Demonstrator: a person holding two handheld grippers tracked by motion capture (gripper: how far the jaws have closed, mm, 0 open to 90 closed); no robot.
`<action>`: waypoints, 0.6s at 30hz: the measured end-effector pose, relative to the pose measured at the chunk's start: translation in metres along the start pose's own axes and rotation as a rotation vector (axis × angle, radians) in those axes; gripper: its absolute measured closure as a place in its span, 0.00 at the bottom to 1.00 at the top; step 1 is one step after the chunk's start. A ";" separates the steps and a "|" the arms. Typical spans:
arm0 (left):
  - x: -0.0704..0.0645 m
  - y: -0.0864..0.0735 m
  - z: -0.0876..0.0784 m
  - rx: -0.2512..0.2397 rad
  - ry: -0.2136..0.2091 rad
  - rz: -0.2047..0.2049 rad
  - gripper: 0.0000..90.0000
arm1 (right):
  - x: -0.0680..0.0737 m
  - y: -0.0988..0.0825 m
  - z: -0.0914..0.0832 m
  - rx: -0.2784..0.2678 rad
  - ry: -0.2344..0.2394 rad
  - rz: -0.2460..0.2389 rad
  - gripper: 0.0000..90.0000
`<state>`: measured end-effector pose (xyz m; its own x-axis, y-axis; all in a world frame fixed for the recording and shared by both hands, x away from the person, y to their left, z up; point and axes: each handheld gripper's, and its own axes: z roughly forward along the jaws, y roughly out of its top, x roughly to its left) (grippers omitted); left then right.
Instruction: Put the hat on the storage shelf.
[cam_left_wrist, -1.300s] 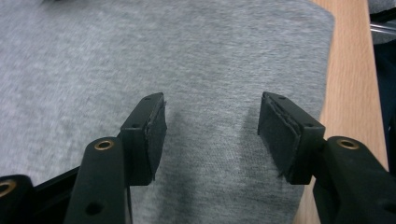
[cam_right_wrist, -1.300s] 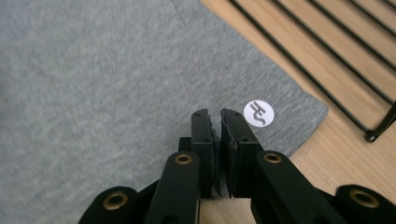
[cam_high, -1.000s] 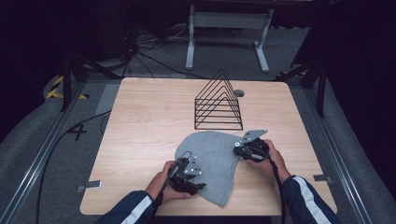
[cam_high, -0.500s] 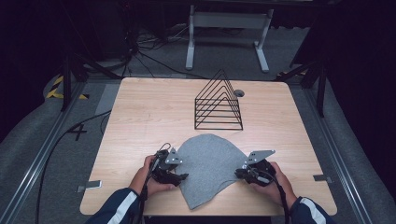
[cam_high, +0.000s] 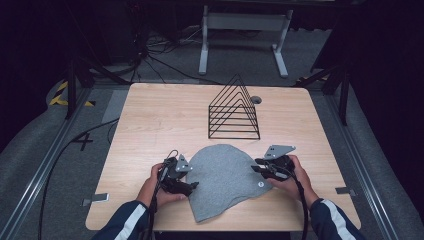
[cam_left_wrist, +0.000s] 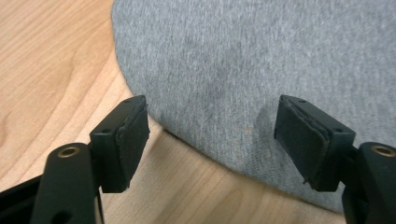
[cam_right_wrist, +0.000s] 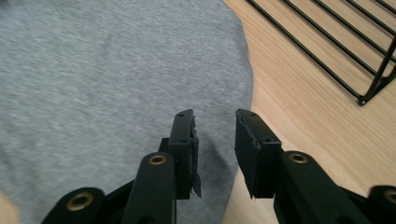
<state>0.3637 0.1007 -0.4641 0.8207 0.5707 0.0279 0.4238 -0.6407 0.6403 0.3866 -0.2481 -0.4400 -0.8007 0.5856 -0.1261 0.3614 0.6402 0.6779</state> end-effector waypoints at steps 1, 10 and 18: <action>0.002 -0.001 0.001 -0.004 -0.007 -0.011 0.28 | -0.002 0.000 0.003 0.007 0.006 -0.001 0.76; 0.015 -0.002 0.000 -0.007 0.050 -0.035 0.24 | -0.003 -0.010 0.005 0.072 0.038 0.039 0.75; 0.026 0.005 0.007 -0.008 0.019 -0.061 0.24 | 0.024 -0.024 -0.016 0.112 0.079 0.061 0.75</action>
<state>0.3894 0.1086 -0.4661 0.7857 0.6187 0.0030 0.4699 -0.5999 0.6475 0.3508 -0.2572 -0.4477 -0.8094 0.5867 -0.0267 0.4580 0.6590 0.5966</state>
